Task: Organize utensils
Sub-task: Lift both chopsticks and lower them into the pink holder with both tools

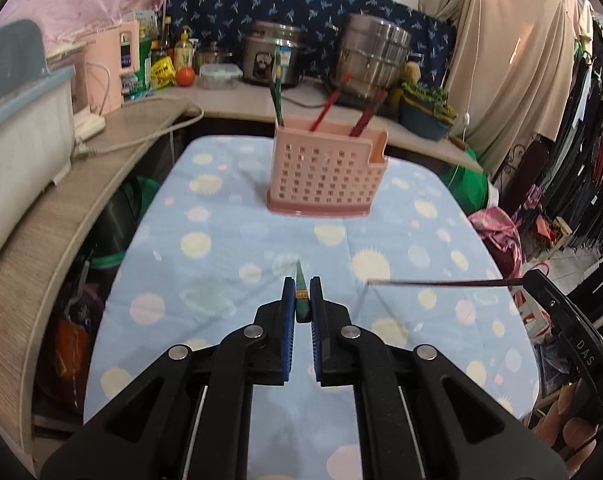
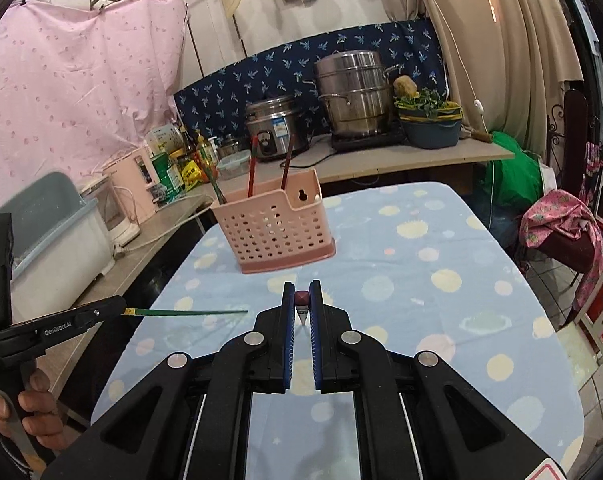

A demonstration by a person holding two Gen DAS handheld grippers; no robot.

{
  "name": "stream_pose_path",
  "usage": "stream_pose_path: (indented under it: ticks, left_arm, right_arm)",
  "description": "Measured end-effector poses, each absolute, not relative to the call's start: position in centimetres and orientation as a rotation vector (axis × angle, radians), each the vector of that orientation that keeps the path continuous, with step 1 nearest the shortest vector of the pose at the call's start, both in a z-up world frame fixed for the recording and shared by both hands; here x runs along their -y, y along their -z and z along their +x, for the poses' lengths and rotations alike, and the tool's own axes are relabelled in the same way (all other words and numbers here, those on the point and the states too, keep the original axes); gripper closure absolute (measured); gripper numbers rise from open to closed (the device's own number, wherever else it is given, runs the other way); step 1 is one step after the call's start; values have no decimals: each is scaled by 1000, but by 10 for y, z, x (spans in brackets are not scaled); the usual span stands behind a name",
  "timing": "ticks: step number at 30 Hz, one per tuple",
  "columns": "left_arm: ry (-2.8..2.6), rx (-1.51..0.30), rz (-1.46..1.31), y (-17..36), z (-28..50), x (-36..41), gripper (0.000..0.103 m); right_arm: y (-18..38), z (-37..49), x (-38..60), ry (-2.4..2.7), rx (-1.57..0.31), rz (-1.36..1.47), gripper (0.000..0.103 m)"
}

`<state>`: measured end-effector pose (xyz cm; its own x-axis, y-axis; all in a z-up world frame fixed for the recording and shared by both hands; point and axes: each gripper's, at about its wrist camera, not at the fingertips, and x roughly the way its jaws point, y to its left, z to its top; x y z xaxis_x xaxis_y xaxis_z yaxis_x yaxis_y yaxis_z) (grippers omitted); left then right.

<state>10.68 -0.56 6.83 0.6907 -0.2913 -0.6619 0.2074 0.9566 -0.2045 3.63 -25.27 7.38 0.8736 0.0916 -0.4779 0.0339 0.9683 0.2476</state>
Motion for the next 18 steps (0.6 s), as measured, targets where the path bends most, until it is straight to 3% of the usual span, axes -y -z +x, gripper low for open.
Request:
stream_pose_path:
  ticks: [18]
  left_arm:
    - [282,-639,-153,-141,181,2,96]
  right_arm:
    - [-147,119,275,-99,-378,311,96]
